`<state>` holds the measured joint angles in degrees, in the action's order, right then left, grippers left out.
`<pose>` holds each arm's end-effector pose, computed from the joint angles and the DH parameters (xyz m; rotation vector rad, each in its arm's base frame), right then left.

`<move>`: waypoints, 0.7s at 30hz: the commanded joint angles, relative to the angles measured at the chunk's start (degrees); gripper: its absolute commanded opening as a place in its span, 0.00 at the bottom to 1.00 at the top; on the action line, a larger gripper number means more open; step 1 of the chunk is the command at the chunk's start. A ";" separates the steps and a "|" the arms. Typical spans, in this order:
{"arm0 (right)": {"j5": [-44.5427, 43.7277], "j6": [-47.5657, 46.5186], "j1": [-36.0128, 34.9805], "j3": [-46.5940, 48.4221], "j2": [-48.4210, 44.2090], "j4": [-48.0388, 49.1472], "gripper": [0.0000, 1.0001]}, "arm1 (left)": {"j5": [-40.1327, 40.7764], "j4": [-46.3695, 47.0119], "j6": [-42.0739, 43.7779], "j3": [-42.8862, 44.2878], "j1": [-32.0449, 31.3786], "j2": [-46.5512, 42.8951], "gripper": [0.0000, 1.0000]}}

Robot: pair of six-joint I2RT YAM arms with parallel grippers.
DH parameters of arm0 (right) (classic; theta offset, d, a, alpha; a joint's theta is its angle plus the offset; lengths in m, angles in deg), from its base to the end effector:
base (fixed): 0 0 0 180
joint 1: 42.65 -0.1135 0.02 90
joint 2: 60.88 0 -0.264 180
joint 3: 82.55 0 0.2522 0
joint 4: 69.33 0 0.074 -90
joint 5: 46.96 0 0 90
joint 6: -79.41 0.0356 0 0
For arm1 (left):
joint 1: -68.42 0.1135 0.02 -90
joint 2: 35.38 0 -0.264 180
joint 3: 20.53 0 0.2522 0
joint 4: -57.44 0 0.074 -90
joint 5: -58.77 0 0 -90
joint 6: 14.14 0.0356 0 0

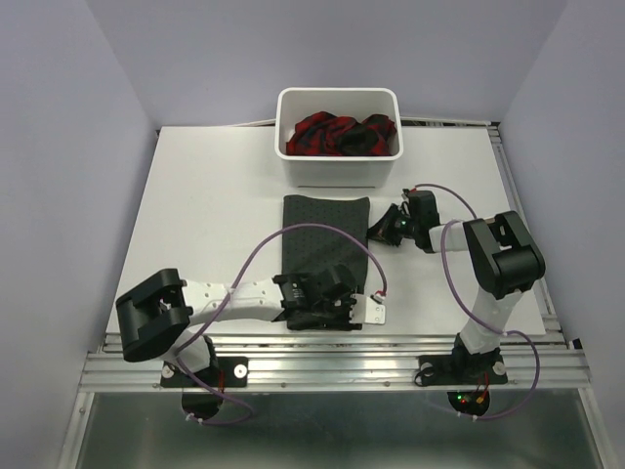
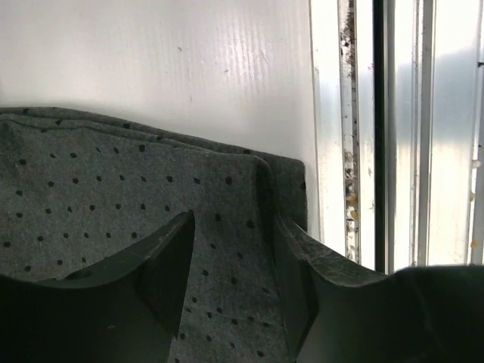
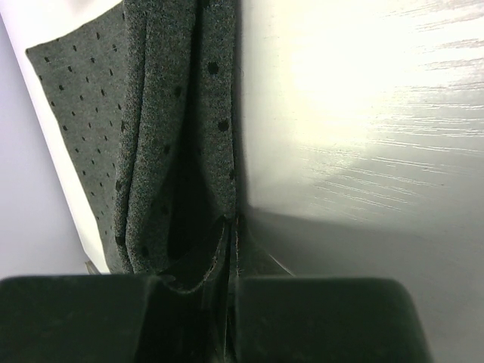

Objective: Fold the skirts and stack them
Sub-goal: Fold the skirt

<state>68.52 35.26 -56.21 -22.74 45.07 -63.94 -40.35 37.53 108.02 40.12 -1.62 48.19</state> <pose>0.3344 0.0964 0.1162 0.4302 2.3840 1.0205 0.0981 -0.2865 0.2034 1.8901 1.4194 -0.5130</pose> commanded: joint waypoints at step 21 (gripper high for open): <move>-3.68 -1.99 0.64 -0.43 1.63 -2.81 0.01 | 8.50 2.81 2.20 -5.85 -2.12 -2.54 0.61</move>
<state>68.50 35.26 -56.15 -22.74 45.07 -64.02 -34.56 38.77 110.47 34.64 -3.29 46.24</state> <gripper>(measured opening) 0.020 0.615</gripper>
